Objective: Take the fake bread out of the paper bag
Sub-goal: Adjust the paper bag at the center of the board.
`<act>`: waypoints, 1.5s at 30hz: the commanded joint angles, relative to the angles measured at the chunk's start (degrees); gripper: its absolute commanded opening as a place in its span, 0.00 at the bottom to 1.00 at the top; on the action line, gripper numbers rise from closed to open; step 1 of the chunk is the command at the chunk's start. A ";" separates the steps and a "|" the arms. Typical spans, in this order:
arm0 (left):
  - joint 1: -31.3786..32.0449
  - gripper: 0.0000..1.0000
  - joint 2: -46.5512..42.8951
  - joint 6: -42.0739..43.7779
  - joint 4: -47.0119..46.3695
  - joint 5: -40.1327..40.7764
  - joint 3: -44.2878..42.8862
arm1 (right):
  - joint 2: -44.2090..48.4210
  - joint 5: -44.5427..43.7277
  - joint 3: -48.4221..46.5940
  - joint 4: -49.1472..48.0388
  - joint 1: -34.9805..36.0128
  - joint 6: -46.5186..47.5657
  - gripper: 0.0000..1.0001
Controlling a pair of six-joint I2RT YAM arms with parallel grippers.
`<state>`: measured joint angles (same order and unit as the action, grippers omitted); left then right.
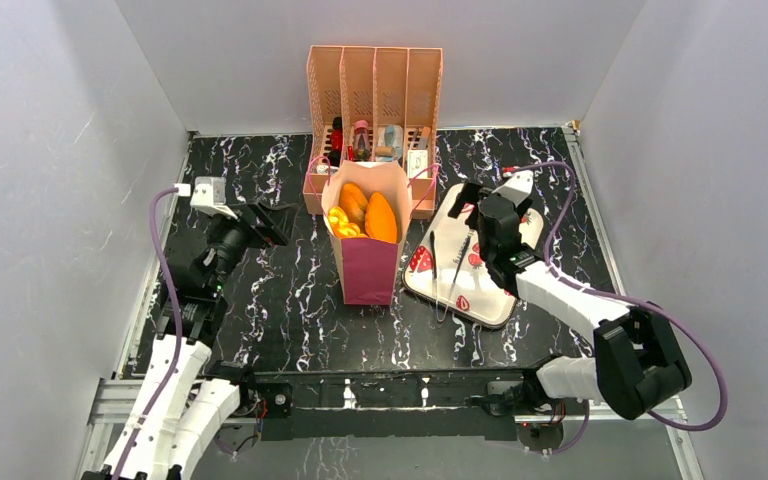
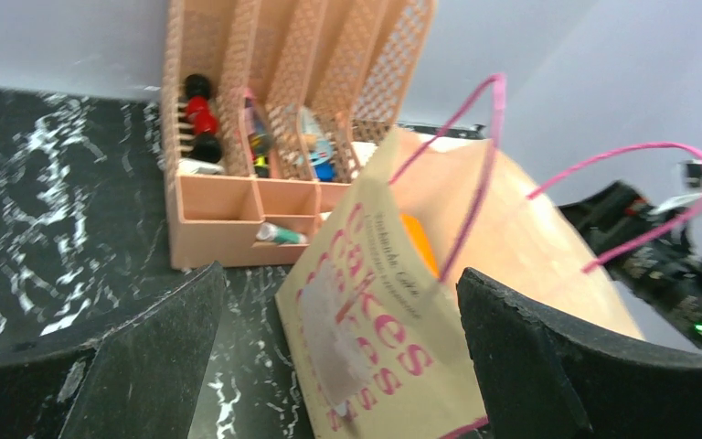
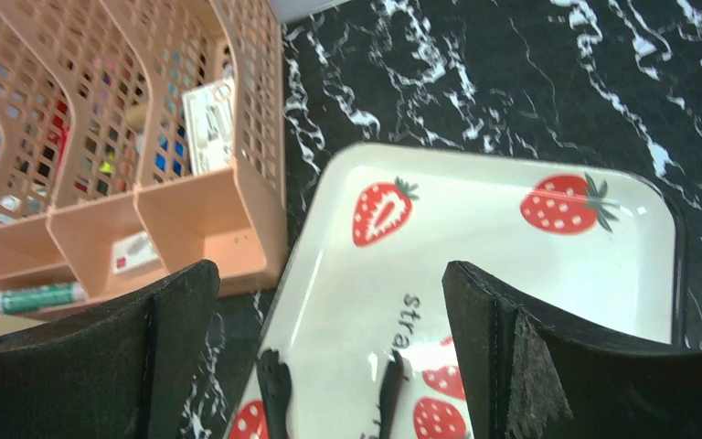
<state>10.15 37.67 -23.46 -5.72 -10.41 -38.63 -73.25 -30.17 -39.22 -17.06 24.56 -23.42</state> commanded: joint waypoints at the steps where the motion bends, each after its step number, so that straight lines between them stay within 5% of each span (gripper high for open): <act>1: 0.72 0.98 0.13 0.94 1.00 -10.56 -5.31 | 3.56 -2.02 1.22 2.63 0.40 -2.15 0.94; 10: 1.90 0.98 2.19 0.64 9.36 -17.14 -10.35 | 5.56 -3.46 2.21 6.95 0.53 -2.84 0.94; 15: 5.06 0.98 9.80 1.31 12.13 -14.21 -13.40 | 6.76 -3.56 3.42 7.84 0.99 -3.99 0.93; 24: 24.79 0.98 22.73 4.44 18.59 14.98 -21.95 | 7.76 -4.94 3.98 9.79 1.78 -4.26 0.94; 29: 27.60 0.98 25.21 3.03 21.85 26.63 -23.79 | 8.37 -4.94 3.85 11.49 2.11 -4.31 0.93; 38: 30.58 0.98 31.40 4.86 23.37 34.36 -26.53 | 8.45 -5.57 4.76 13.73 3.92 -4.81 0.92; 42: 30.80 0.90 33.01 6.98 23.56 35.12 -27.21 | 7.93 -6.00 5.18 14.76 6.16 -5.20 0.92; 45: 30.78 0.66 32.98 9.08 22.25 35.08 -26.39 | 7.43 -7.06 5.84 16.16 8.18 -6.18 0.92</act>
<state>40.69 70.91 -18.24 16.34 22.13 -63.75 -66.04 -34.76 -33.82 -1.56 30.20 -27.83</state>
